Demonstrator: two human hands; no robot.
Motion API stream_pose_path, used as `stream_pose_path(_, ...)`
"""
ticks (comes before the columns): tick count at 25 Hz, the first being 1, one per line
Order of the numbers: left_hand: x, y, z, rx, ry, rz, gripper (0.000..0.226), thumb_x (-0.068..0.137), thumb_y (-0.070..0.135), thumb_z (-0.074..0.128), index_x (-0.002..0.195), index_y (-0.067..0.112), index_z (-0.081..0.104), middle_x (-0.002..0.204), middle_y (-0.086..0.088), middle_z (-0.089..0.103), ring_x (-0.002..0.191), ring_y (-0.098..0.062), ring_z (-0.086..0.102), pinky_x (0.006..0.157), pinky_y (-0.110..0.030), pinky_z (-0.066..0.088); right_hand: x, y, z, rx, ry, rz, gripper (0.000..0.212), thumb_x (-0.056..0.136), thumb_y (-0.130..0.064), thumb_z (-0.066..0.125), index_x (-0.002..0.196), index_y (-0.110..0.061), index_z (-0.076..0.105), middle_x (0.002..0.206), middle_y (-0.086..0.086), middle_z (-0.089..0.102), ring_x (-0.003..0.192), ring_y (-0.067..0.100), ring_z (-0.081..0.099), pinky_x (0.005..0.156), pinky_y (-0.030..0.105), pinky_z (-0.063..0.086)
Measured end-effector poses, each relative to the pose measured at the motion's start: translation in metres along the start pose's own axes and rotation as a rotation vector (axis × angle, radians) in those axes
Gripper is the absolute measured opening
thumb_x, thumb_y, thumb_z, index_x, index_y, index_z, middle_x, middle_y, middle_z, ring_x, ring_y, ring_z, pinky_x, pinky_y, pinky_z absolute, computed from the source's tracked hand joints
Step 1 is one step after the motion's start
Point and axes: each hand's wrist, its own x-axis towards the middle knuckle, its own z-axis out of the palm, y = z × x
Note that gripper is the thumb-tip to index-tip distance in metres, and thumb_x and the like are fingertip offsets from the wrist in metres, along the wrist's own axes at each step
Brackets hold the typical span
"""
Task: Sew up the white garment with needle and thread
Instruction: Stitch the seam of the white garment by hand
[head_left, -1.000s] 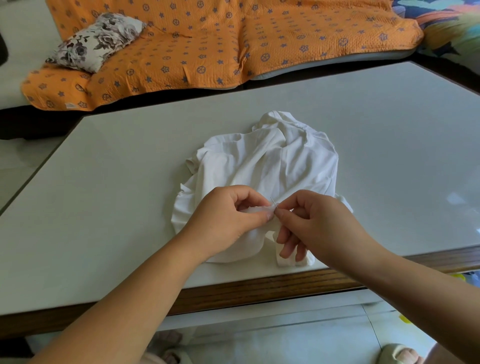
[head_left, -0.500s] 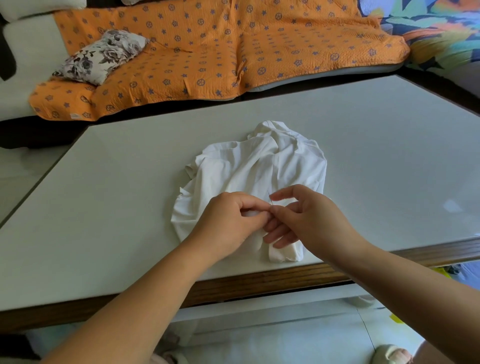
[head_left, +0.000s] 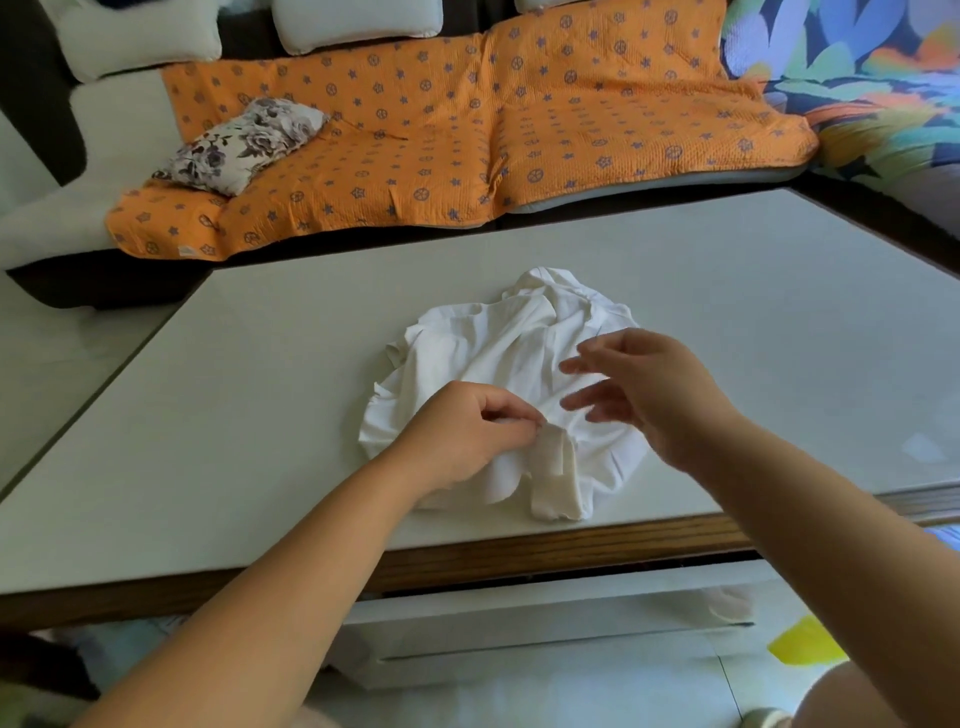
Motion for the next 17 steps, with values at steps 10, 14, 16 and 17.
stream_pose_path(10,0.016,-0.023,-0.015,-0.319,-0.210,-0.101,0.012,0.086,0.014,0.072,0.085,0.022,0.080,0.090,0.001,0.075,0.089,-0.010,0.064,0.087,-0.029,0.045,0.050,0.031,-0.050,0.092,0.284,-0.056,0.009,0.101,-0.005,0.047,0.095,-0.002,0.054,0.084,0.020,0.071,0.087,0.035,0.074,0.080,0.041,0.060)
stream_pose_path(14,0.023,-0.027,-0.019,-0.333,-0.258,-0.120,0.012,0.085,0.014,0.072,0.085,0.022,0.080,0.088,0.002,0.074,0.088,-0.011,0.063,0.086,-0.028,0.045,0.057,0.034,-0.063,-0.061,0.381,-0.133,0.013,0.101,-0.008,0.049,0.090,-0.009,0.055,0.084,0.017,0.073,0.084,0.029,0.075,0.086,0.044,0.059)
stream_pose_path(16,0.025,-0.027,-0.017,-0.329,-0.270,-0.122,0.010,0.084,0.014,0.073,0.086,0.021,0.080,0.090,0.000,0.075,0.091,-0.012,0.063,0.090,-0.032,0.044,0.055,0.033,-0.061,-0.075,0.379,-0.121,0.011,0.101,-0.008,0.049,0.091,-0.008,0.055,0.084,0.017,0.073,0.083,0.028,0.075,0.085,0.043,0.059)
stream_pose_path(17,0.026,-0.027,-0.017,-0.329,-0.270,-0.117,0.010,0.084,0.015,0.073,0.087,0.020,0.080,0.092,-0.002,0.075,0.092,-0.014,0.064,0.092,-0.033,0.044,0.053,0.032,-0.056,-0.075,0.361,-0.109,0.010,0.100,-0.007,0.049,0.092,-0.007,0.055,0.083,0.017,0.073,0.082,0.028,0.075,0.083,0.042,0.060)
